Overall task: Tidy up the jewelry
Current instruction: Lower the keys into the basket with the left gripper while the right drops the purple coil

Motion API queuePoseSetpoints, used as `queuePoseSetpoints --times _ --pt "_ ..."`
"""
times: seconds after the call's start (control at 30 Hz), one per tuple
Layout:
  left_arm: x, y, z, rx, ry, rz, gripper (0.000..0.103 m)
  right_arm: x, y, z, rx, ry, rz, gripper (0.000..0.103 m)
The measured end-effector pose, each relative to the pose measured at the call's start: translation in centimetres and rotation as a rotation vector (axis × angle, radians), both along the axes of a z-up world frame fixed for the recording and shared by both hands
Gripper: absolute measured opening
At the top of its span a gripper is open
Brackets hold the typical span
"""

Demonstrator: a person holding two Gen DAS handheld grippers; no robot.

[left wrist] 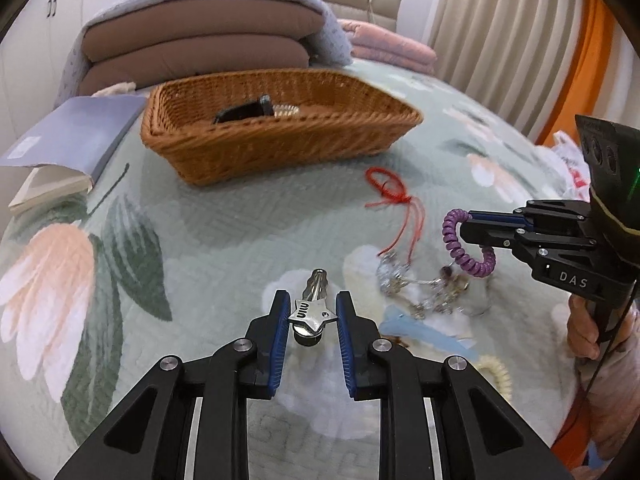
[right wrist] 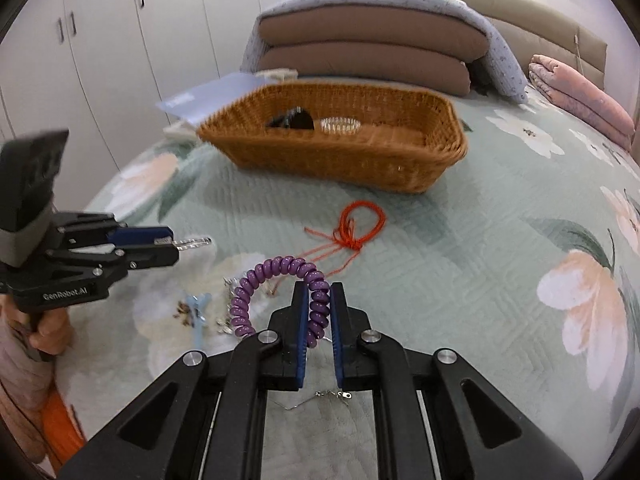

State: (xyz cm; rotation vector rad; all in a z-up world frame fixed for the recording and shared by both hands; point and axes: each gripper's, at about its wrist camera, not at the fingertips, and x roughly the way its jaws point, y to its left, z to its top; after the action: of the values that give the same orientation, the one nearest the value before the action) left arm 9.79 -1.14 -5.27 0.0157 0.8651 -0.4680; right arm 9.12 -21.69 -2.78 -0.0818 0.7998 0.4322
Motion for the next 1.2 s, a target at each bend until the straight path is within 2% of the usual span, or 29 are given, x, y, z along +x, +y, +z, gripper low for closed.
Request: queuePoseSetpoints --times 0.13,0.33,0.4,0.57,0.7,0.8,0.93,1.2 --pt "-0.5 0.3 1.4 -0.059 -0.038 -0.017 0.024 0.1 0.0 1.9 0.016 -0.045 -0.01 0.012" --pt "-0.8 0.2 4.4 -0.125 -0.12 -0.041 0.024 2.4 0.2 4.9 0.033 -0.109 -0.028 0.012" --pt "-0.5 -0.1 5.5 -0.125 -0.149 -0.046 0.024 3.5 0.3 5.9 0.041 -0.128 -0.039 0.012" --pt "2.7 -1.4 8.5 -0.111 -0.216 -0.034 0.024 7.8 0.1 8.1 0.073 -0.161 -0.101 0.012" --pt "6.7 -2.2 9.9 -0.147 -0.218 -0.011 0.024 12.4 -0.6 8.2 0.098 -0.142 -0.179 0.012" --pt "9.8 -3.0 9.7 -0.185 -0.196 0.006 0.024 15.4 -1.3 7.1 0.113 -0.085 -0.223 0.012" --pt "13.4 -4.3 8.0 -0.195 -0.139 0.025 0.024 18.4 -1.7 5.2 0.092 -0.023 -0.26 0.012" --pt "15.6 -6.4 4.6 -0.086 -0.088 0.039 0.024 21.4 -1.4 2.3 0.039 0.071 -0.283 0.012"
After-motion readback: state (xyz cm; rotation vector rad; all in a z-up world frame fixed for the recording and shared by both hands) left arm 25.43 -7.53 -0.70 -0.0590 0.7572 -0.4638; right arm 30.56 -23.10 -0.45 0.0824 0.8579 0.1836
